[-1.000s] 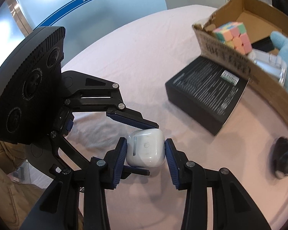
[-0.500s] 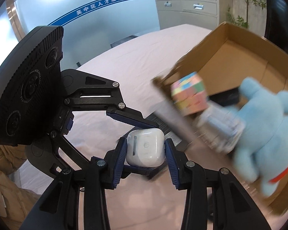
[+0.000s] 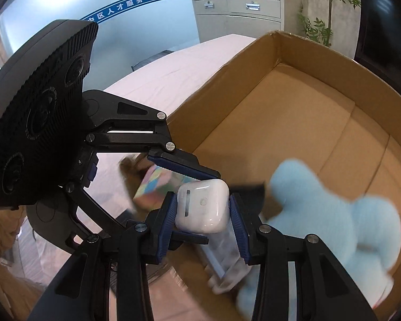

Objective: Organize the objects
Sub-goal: 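Lift the earbud case with both tools and carry it over the box, then open both tools to drop the earbud case into the box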

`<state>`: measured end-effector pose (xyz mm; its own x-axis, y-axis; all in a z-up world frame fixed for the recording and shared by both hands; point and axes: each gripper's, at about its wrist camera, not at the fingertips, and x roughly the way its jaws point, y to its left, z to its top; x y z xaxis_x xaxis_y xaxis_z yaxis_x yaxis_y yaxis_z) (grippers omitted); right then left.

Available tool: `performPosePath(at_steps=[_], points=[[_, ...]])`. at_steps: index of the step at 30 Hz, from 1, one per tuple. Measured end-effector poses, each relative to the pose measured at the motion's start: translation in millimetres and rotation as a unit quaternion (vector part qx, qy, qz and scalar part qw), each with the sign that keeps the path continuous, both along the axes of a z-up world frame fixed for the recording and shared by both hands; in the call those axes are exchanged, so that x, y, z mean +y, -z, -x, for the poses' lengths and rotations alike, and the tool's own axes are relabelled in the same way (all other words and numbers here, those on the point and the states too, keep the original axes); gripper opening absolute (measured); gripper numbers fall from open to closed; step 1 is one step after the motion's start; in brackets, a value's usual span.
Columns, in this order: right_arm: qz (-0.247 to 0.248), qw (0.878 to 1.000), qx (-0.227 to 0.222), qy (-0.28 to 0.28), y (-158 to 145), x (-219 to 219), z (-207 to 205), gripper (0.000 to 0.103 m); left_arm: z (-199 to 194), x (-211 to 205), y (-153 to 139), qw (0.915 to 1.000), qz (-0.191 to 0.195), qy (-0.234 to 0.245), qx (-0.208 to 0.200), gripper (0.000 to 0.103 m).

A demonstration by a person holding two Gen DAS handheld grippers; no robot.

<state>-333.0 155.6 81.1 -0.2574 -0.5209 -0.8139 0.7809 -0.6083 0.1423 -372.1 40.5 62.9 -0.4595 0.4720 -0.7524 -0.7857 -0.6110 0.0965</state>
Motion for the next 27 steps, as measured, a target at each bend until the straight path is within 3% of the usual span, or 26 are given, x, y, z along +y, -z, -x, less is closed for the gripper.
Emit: performPosePath(at_steps=[5, 7, 11, 15, 18, 20, 25, 27], points=[[-0.030, 1.000, -0.004, -0.007, 18, -33, 43, 0.034, 36, -10, 14, 0.9995, 0.012, -0.014, -0.027, 0.043], [-0.034, 0.999, -0.015, -0.013, 25, -45, 52, 0.023, 50, -11, 22, 0.9988, 0.024, -0.024, -0.036, 0.043], [-0.042, 0.999, -0.017, 0.003, 32, -53, 64, 0.023, 66, -16, 34, 0.9976, 0.032, -0.043, -0.045, 0.042], [-0.017, 1.000, -0.006, 0.007, 20, -41, 54, 0.023, 56, -19, 23, 0.9985, 0.019, -0.046, -0.023, 0.045], [0.038, 0.999, 0.002, 0.022, -3, -18, 38, 0.023, 39, -30, 4, 0.9980, -0.009, -0.062, 0.001, 0.047], [0.066, 0.997, 0.019, 0.023, -20, 4, 14, 0.028, 20, -39, -10, 0.9976, -0.023, -0.061, 0.021, 0.052], [0.085, 0.995, 0.056, 0.011, -35, 53, -60, 0.062, -56, -44, -33, 0.9961, -0.048, -0.033, 0.066, 0.080], [0.078, 0.995, 0.066, 0.012, -31, 66, -93, 0.064, -91, -35, -32, 0.9961, -0.048, -0.014, 0.072, 0.081]])
